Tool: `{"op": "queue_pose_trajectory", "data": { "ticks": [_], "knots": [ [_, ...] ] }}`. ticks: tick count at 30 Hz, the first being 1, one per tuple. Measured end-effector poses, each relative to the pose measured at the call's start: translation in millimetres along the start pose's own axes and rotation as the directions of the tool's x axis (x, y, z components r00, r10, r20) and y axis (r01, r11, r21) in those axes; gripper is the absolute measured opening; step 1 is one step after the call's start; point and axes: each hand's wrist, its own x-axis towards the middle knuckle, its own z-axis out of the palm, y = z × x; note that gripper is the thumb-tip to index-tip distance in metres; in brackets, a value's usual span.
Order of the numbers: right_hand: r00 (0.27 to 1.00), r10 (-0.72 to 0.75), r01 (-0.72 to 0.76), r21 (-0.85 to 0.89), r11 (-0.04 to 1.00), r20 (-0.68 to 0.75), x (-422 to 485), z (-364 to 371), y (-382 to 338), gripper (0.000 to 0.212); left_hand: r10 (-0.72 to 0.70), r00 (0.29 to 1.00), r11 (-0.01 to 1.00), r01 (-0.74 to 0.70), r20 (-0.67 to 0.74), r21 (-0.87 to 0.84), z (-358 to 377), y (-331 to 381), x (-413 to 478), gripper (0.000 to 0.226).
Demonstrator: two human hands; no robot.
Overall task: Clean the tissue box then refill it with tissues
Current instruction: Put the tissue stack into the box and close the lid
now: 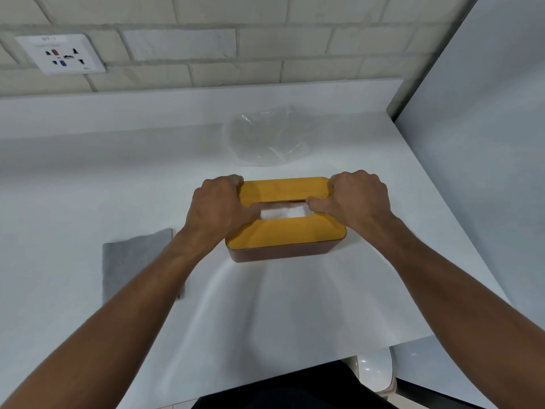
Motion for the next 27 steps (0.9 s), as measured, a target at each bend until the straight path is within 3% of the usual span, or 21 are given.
{"op": "queue_pose_trajectory", "data": {
  "ticks": [6, 13, 21, 27],
  "knots": [
    [1.0, -0.01, 0.01, -0.026, 1.0, 0.004, 3, -5, 3, 0.061, 0.062, 0.998, 0.993, -0.061, -0.004, 0.097, -5, 0, 9, 0.066],
    [0.999, -0.023, 0.026, -0.063, 0.998, 0.038, 4, -5, 2, 0.056, 0.078, 0.997, 0.987, -0.08, 0.017, 0.139, -3, 0, 11, 0.068],
    [0.999, -0.026, 0.025, -0.028, 0.999, -0.022, 1, 1, 4, 0.064, 0.141, 0.99, 0.955, -0.128, -0.029, 0.268, -1, -3, 7, 0.055],
    [0.994, -0.113, 0.112, -0.108, 0.988, 0.001, 5, -1, 8, 0.064, 0.131, 0.991, 0.968, -0.119, -0.038, 0.219, 2, -1, 5, 0.052]
  ]
}}
